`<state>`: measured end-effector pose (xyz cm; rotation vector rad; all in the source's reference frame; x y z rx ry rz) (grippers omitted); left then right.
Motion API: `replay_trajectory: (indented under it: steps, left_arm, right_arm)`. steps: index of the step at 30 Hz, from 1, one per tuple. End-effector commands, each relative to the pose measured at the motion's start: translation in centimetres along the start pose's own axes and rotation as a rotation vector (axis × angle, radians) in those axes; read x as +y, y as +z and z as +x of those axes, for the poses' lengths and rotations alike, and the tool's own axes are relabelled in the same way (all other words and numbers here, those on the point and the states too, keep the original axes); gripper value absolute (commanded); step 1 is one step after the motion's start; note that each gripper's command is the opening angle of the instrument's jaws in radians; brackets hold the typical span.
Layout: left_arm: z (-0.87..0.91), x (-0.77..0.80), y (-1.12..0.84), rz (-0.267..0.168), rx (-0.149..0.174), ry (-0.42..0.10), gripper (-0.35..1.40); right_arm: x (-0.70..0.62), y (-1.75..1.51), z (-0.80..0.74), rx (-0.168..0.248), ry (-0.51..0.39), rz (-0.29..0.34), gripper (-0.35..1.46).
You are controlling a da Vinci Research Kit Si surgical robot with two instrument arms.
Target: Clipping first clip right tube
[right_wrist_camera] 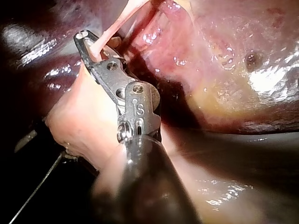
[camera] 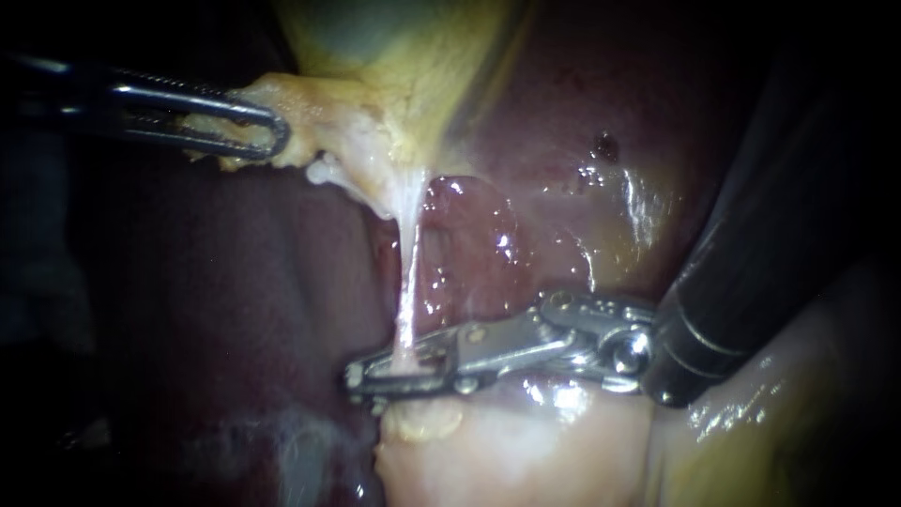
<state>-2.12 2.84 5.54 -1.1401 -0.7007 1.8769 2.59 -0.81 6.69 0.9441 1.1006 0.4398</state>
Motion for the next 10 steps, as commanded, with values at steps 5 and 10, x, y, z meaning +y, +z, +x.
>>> replay_trajectory:
  steps: [5,10]
  left_arm:
    - [0.00,0.00,0.00,0.000,0.000,0.000,-0.35]
    - [0.00,0.00,0.00,0.000,0.000,0.000,-0.35]
  right_arm:
    - [0.02,0.00,0.00,0.001,0.000,-0.001,-0.35]
    - [0.01,0.00,0.00,0.000,-0.001,0.000,-0.35]
